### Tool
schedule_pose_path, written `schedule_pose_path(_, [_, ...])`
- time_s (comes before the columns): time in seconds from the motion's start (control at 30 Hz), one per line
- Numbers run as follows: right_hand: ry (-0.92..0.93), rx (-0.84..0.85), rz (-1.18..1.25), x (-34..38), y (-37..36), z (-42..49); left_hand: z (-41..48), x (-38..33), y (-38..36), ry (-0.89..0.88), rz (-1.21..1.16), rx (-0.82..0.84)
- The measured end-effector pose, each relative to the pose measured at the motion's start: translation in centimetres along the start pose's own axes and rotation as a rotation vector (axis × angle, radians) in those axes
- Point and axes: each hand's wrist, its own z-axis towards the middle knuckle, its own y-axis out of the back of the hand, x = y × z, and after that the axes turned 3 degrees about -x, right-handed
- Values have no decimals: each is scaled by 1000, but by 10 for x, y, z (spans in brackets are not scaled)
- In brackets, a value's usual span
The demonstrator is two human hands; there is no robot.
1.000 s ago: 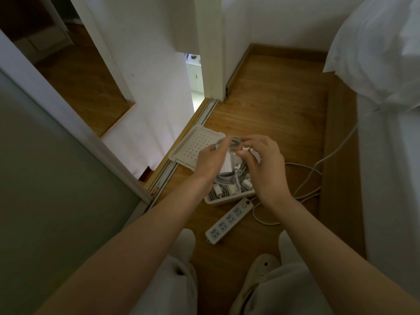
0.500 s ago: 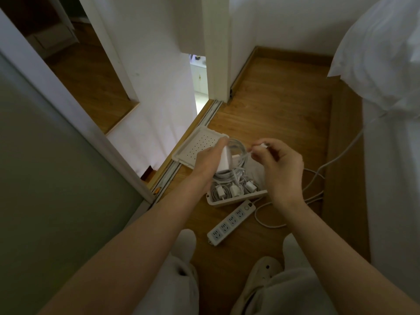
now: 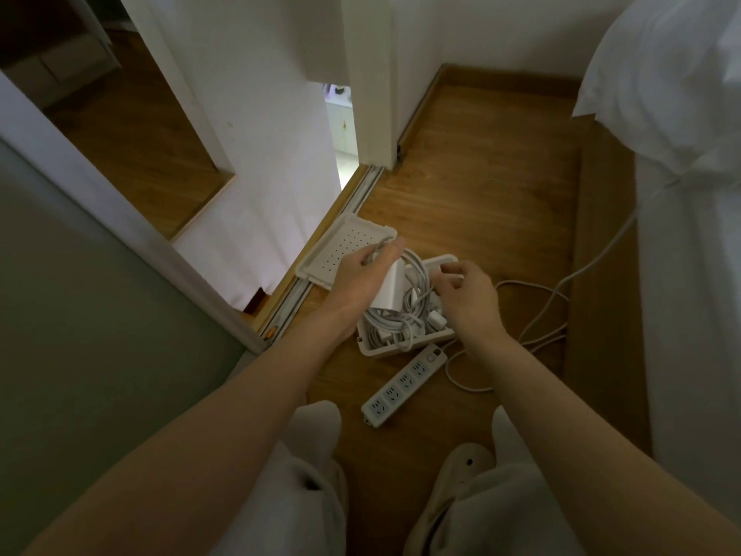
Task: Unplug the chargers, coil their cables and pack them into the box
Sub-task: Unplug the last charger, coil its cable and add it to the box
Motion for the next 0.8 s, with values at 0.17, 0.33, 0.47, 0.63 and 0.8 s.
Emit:
schedule_pose_path(0.17, [241, 157, -108, -16, -21, 8, 6, 8, -7, -50, 74, 15])
schedule_pose_path(0.33, [88, 459, -93, -39, -24, 33, 12, 24, -8, 67, 58, 237])
schedule_pose_path(0.47, [44, 553, -189, -52, -16, 45, 18, 35, -16, 220, -131, 374])
schedule_pose_path(0.63, [76, 568, -84, -72, -19, 67, 44, 64, -35, 226, -14, 296])
schedule_pose_path(0.8, [-34, 489, -42, -116, -34, 98, 68, 113, -53, 77, 62, 315])
